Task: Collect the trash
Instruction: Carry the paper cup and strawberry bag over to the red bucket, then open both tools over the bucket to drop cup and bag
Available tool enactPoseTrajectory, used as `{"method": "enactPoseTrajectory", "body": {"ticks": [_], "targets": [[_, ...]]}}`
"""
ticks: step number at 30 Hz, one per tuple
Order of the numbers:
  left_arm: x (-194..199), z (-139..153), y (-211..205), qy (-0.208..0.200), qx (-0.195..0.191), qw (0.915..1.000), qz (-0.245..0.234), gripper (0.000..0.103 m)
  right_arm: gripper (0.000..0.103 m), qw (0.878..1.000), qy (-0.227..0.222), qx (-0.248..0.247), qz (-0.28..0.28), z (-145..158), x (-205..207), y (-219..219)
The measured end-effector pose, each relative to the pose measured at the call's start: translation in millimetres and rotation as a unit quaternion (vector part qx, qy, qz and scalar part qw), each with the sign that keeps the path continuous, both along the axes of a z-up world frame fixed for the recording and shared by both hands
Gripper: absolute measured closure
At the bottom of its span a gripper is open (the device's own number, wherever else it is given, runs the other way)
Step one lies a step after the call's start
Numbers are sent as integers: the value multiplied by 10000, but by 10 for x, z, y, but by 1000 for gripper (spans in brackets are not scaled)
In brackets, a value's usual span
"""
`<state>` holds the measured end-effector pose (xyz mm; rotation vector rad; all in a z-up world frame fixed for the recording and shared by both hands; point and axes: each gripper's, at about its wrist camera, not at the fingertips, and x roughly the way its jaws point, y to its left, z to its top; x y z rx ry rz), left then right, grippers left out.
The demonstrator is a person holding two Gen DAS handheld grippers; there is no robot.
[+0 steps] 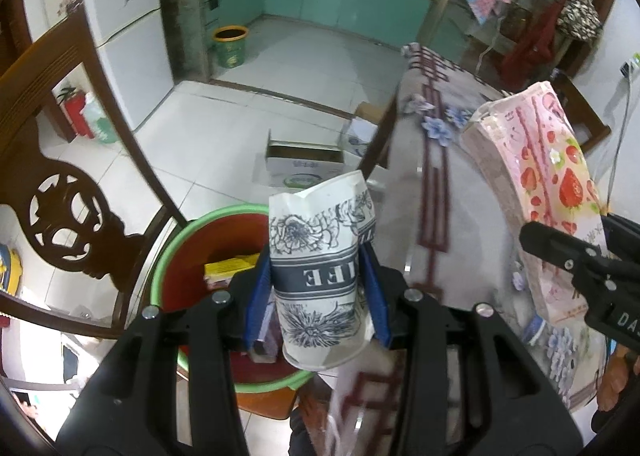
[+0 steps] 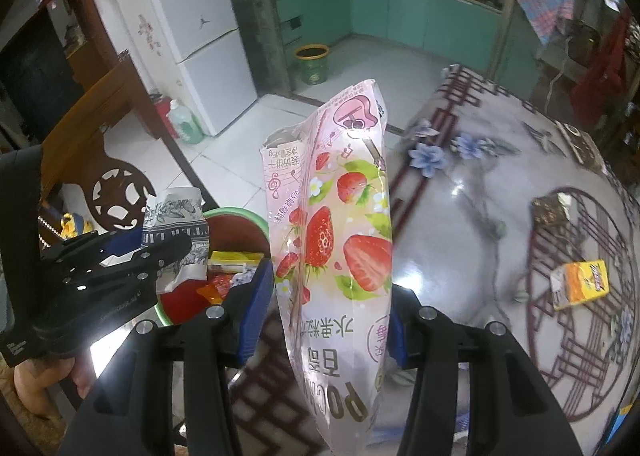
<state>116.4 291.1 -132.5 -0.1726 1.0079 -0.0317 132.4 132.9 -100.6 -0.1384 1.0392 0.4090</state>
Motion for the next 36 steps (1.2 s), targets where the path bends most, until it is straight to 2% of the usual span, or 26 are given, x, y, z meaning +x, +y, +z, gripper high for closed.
{"method": "enactPoseTrajectory", "body": {"ticks": [11,22,36], "targets": [[-8,-198,438,236,-65,9989,408,62,55,9983,357,59,447,-197,63,501],[5,-348,713,431,-90,9970,635,62,55,9916,1134,250,572,-558,148,856],[110,-467,849,543,-114,9955,772,62,54,9879,1370,104,715,-717,273,1063]]}}
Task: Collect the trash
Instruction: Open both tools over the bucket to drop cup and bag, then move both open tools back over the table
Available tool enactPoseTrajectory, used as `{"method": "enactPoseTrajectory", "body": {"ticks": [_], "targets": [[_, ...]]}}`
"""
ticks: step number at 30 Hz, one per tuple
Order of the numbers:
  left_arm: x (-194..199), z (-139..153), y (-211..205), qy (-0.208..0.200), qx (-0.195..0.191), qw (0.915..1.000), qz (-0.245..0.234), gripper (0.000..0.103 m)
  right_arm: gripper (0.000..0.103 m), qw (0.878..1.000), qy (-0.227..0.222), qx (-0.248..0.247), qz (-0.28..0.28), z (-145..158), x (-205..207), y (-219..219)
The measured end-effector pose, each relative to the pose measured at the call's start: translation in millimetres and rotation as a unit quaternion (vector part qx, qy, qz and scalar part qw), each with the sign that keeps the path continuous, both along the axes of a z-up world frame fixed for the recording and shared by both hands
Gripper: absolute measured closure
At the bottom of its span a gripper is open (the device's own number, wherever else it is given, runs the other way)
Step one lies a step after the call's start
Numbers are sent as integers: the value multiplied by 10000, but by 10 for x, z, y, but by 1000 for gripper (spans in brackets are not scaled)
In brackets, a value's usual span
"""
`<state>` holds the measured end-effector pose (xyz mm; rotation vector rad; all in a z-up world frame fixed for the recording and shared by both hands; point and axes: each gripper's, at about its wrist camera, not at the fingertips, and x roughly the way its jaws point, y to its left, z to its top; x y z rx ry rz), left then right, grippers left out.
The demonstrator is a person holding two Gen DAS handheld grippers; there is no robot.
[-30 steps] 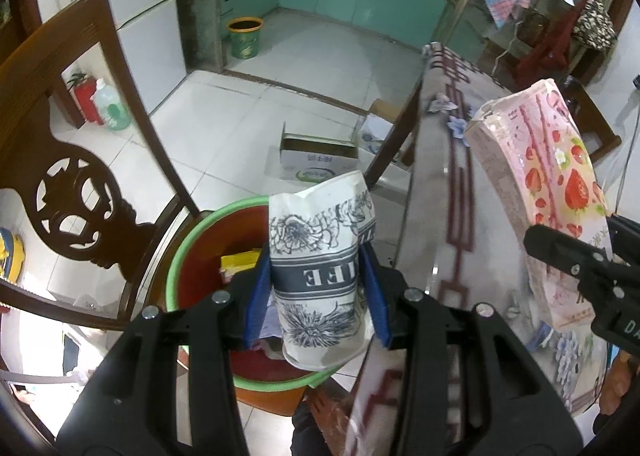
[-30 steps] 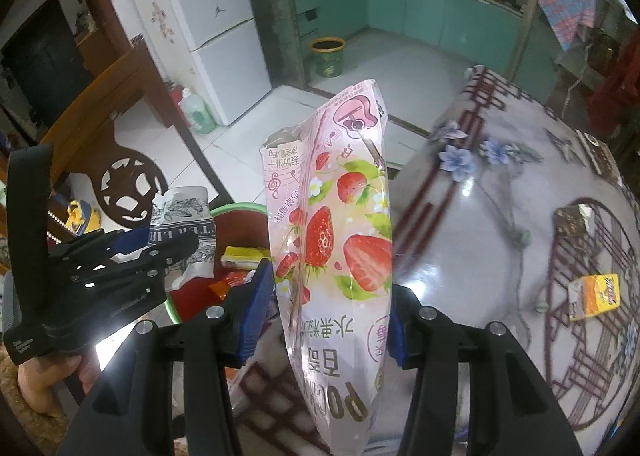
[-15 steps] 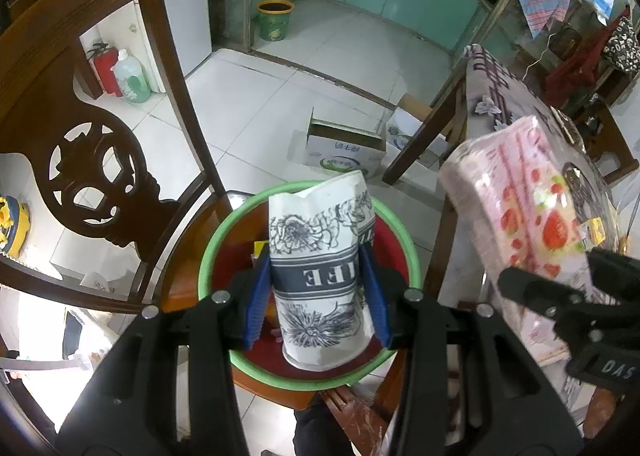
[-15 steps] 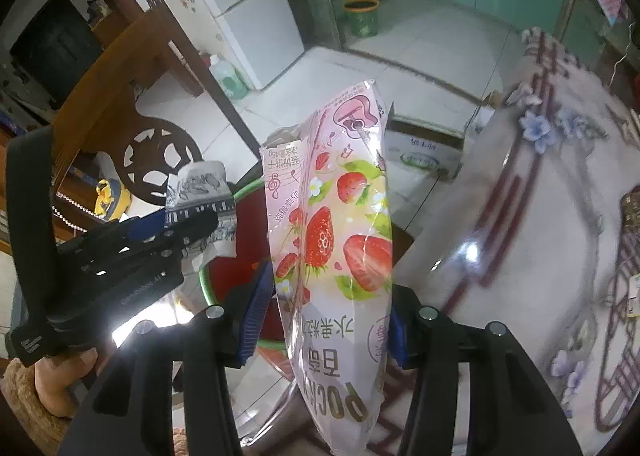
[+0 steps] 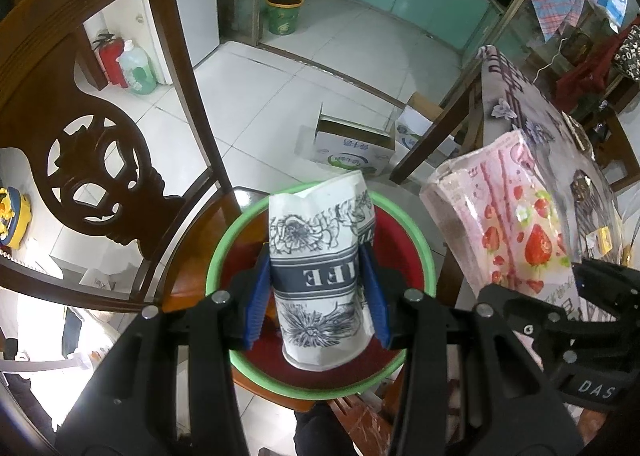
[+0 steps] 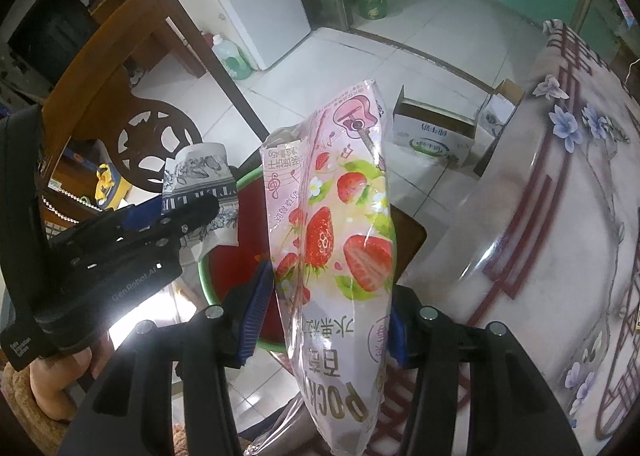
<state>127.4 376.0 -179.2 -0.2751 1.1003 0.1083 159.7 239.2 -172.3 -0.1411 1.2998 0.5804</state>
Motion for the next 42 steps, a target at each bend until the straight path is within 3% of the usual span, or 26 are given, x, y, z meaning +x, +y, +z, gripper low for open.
{"method": "enactPoseTrajectory", "body": {"ticks": [10,12,14,18,24,29,34,37,39,42], "targets": [[56,-27,36,14,-10,10000,88,61,53,9999,105,-50,74,-69,55,50],[59,-31,35,31,-16,10000,86,59,48,9999,122,-42,105,-72,54,51],[59,-21,45,8,21,9999,143,50,37,9999,111,19,94,-58,49,36],[73,4,48,-6,-1,9998,177,47,35,10000,10,-26,41,-15,61,-40],[103,76,-126,-92,-5,10000,-18,43,35,9993,-81,-7,-379,70,115,-414],[190,111,-441,-152,-47,9991,-395,40,33,9945,-225,-71,-1017,188,127,-1034],[307,146,-978,-165,-70,9958,-902,39,23,9730,-337,-1,-2283,289,135,-2081],[352,181,-1331,-210,-56,9933,-1134,38,18,9459,-404,75,-3219,343,96,-2833],[369,199,-1586,-219,-69,9924,-1205,38,15,9190,-468,178,-3910,366,87,-3412],[362,231,-1991,-203,-146,9906,-1348,38,15,8883,-431,211,-4568,327,220,-4053]]}}
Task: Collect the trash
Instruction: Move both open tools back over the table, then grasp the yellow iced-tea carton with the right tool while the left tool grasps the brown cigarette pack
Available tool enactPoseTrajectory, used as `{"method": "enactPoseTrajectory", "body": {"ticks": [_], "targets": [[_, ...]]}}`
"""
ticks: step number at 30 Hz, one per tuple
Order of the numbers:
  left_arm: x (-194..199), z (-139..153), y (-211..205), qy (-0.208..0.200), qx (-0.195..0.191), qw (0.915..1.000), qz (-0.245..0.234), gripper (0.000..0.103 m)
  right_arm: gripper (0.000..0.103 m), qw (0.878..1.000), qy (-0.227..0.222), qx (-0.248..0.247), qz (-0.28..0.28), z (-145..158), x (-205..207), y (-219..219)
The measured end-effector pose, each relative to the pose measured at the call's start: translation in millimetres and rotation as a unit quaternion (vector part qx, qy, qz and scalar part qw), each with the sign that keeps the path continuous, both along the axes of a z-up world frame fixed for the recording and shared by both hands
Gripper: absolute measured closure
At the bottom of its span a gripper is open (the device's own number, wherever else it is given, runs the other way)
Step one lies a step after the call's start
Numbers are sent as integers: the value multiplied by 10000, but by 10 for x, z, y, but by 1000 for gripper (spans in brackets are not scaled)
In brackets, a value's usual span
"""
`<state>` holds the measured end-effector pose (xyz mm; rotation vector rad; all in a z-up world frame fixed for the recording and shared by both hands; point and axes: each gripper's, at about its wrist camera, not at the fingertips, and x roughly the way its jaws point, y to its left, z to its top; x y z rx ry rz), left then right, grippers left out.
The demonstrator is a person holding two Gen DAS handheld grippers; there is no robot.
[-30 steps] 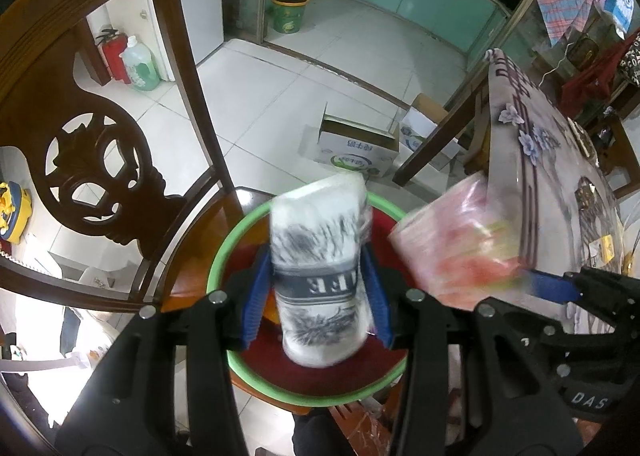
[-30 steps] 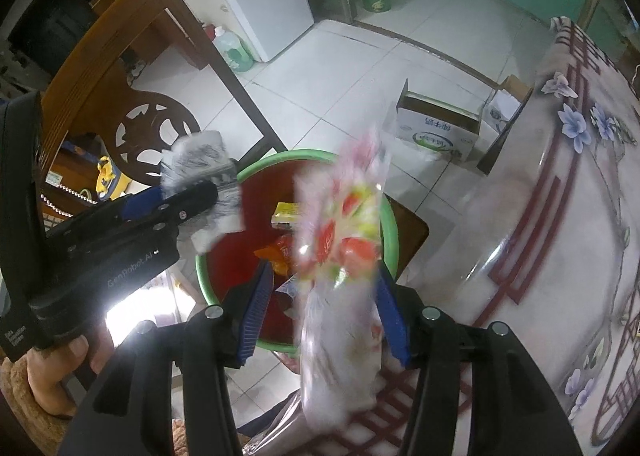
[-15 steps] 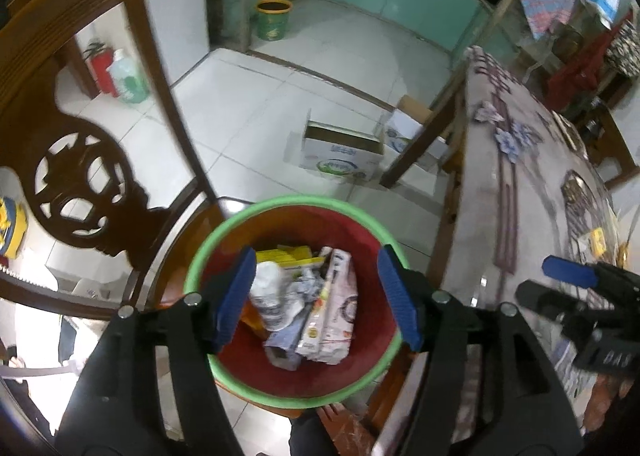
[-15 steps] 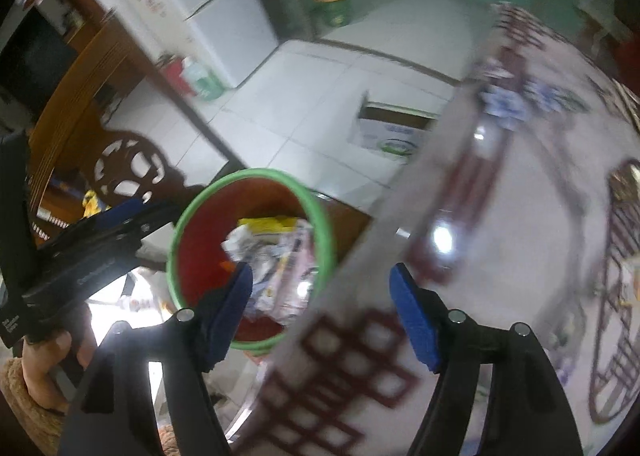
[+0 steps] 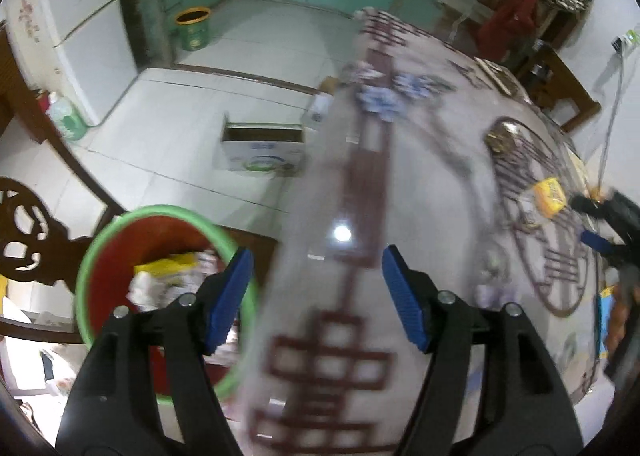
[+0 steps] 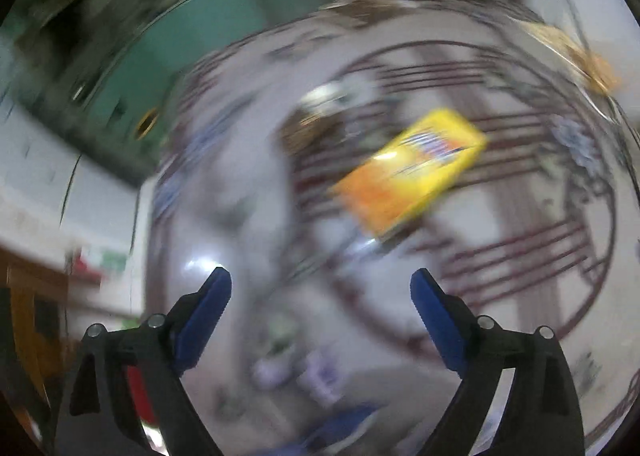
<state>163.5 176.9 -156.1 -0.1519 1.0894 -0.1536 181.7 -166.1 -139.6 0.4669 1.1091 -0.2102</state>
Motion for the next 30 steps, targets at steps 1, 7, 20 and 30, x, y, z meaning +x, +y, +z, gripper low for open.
{"method": "enactPoseTrajectory", "body": {"ticks": [1,7,20,30], "targets": [[-1,12,-152,-20,66,9999,-86,38,15,9999,29,38,-161,-29,52,-149],[-7,95,-764,-71,119,9996,-226,33,15,9958,494,250,-723,-399,562,-678],[688,253,-1909,-374,621,9924,-990,32,41,9961,299,-365,742,-551,753,-738],[1613,-245,-2906,-270,1151,9712,-2069,27,73,9947,292,91,983,-440,357,-1342]]}}
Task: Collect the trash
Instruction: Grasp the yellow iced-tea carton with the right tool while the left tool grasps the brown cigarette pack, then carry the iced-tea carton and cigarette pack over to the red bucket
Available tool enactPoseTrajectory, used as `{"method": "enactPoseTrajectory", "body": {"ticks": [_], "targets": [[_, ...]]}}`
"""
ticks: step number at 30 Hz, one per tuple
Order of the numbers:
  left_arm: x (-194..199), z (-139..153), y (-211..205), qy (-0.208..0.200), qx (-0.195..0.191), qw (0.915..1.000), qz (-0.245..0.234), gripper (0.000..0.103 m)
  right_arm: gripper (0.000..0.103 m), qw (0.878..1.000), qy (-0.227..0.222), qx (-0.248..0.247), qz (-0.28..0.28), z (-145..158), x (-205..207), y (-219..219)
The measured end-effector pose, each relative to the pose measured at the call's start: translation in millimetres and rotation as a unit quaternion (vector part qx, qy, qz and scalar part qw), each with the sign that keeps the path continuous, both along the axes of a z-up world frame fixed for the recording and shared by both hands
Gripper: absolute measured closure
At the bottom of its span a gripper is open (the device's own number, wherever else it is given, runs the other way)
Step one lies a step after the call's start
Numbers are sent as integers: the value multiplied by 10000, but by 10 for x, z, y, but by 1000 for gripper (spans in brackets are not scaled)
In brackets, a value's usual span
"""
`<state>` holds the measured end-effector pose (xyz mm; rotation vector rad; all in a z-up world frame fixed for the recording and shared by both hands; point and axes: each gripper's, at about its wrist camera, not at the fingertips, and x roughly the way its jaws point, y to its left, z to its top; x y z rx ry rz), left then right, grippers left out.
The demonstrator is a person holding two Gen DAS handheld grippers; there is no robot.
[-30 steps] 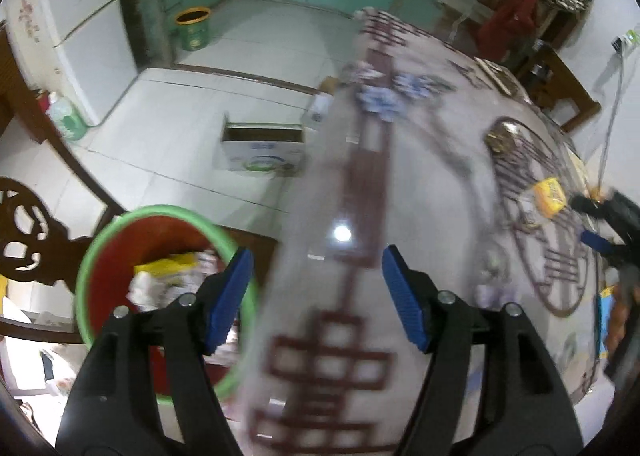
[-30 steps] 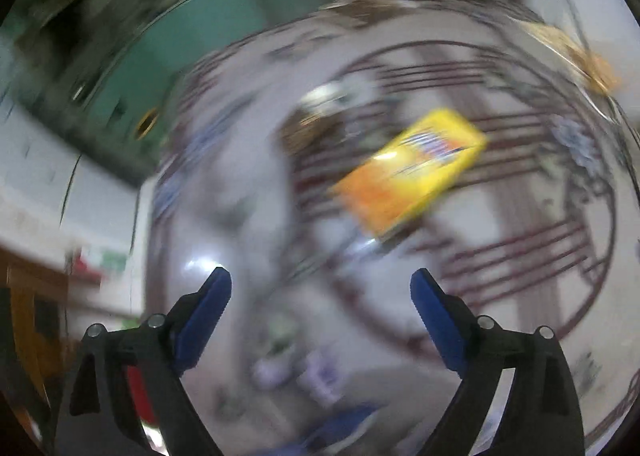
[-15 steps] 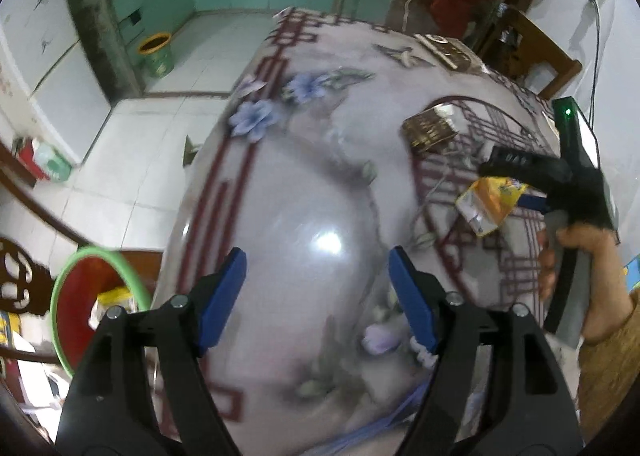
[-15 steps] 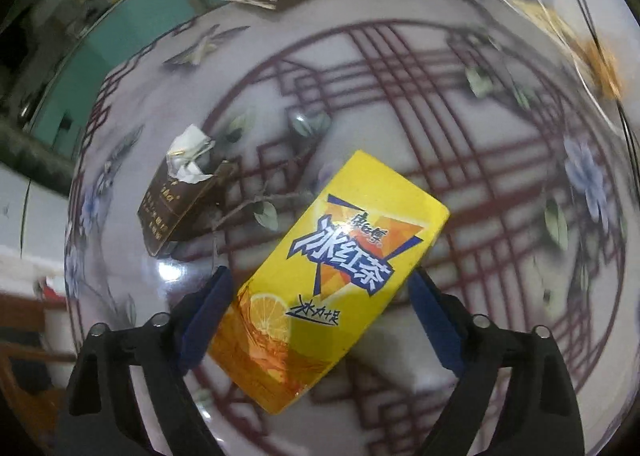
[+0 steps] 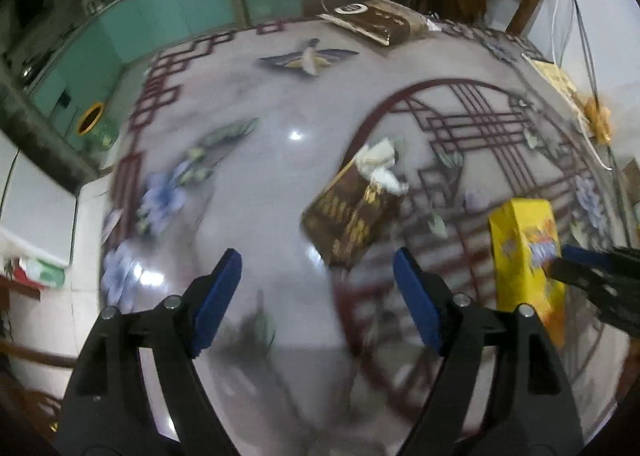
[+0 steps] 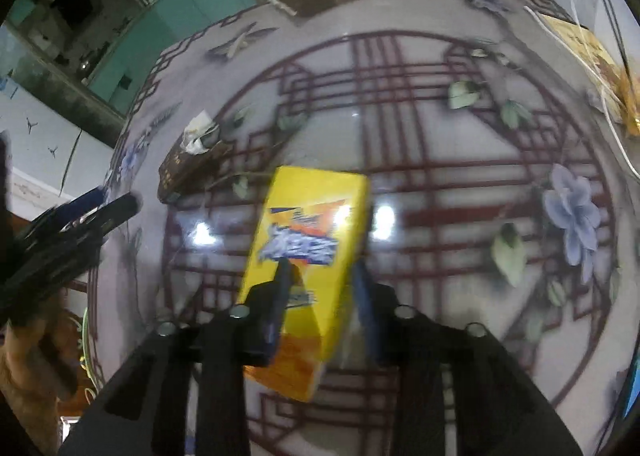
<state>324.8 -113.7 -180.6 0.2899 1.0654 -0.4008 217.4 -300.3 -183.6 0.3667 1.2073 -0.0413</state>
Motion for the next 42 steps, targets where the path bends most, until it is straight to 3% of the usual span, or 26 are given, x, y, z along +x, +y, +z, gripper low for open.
{"method": "enactPoseTrajectory", "body": {"ticks": [2,3,4,5,9,10,16,21,24,28,42], "targets": [[144,-68,-147,-3,-13,9999,-124,27,66,9999,-45,-122,-18,35,-23,-49],[193,-91,-200,-24,7,9998,-177,27,57,9999,-85,-104,-61,49,-38,-67],[248,-125,-260,-38,53,9997,-235,27,36,9998,-117,-84,-109,58,-43,-82],[300,-165,-316,-24,99,9996,-272,27,28,9996,-184,-56,-193,76,-56,-96],[441,-295,-389,130,-5,9997,-224,30,26,9993,-263,-48,-274,79,-32,-52],[455,-321,-404,164,-28,9996,-214,43,26,9994,-223,-144,-200,49,-12,0],[391,-274,-289,217,-260,9994,-64,61,26,9996,-88,-245,57,-88,44,238],[157,-32,-54,88,-482,9988,74,61,27,9977,-12,-631,250,-166,87,405],[-36,100,67,64,-478,9988,26,61,35,9981,180,-524,268,-253,79,447],[-349,308,286,-6,-551,9984,98,61,37,9978,144,-577,285,-220,7,492],[-1259,883,913,-445,-828,9927,760,61,38,9976,-460,-370,366,400,-435,799]]}}
